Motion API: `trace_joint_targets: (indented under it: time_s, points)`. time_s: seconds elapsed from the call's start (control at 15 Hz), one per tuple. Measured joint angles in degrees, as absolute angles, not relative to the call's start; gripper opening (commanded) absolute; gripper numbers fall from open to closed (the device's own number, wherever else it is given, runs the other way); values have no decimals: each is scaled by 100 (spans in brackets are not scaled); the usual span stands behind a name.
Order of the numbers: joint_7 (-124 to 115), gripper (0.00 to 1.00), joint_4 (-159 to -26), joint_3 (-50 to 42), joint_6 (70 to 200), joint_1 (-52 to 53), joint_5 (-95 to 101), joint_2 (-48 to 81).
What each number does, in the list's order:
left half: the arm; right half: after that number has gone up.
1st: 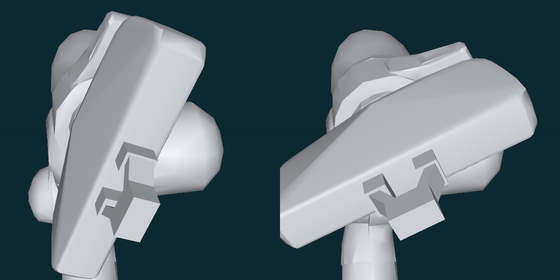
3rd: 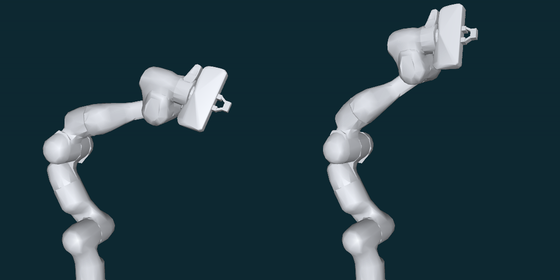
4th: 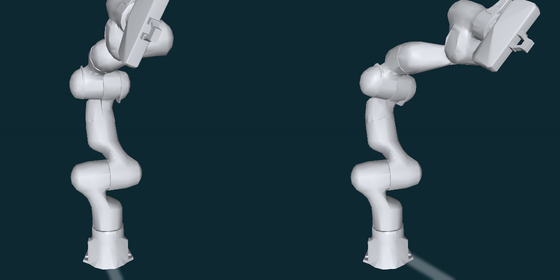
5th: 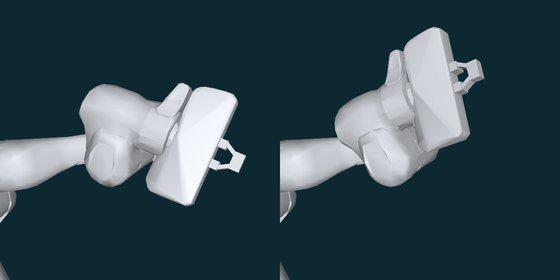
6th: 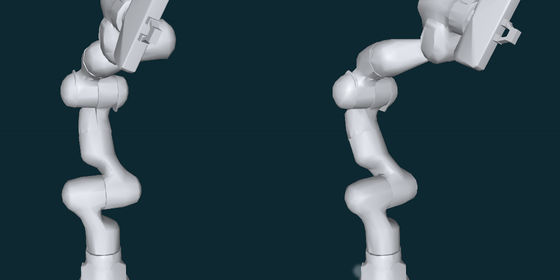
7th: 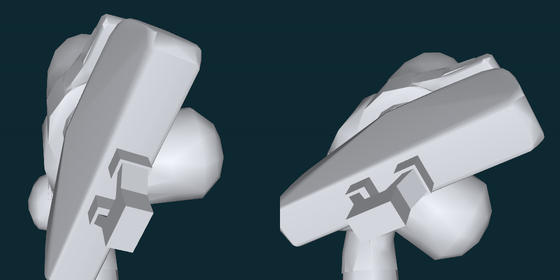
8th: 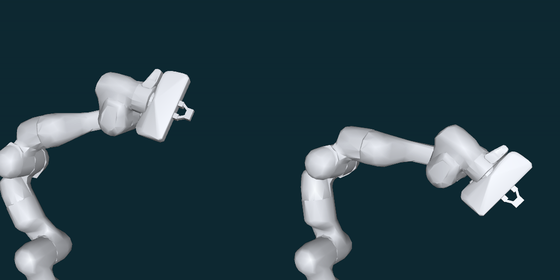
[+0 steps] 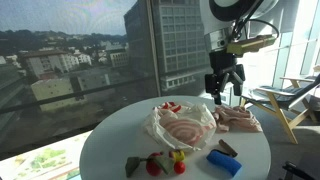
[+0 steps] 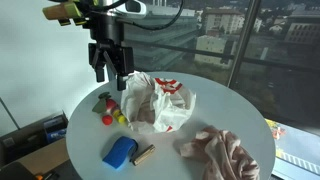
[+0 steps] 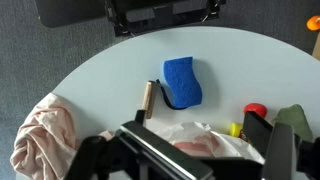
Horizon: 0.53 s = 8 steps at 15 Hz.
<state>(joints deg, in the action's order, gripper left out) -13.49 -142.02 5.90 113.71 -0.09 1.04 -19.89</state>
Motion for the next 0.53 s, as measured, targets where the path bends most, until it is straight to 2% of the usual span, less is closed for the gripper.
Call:
trace_joint_targets:
  time_s: [0.53]
  points:
    - [-1349,100,-14153,590,11371,-9,104,-1994]
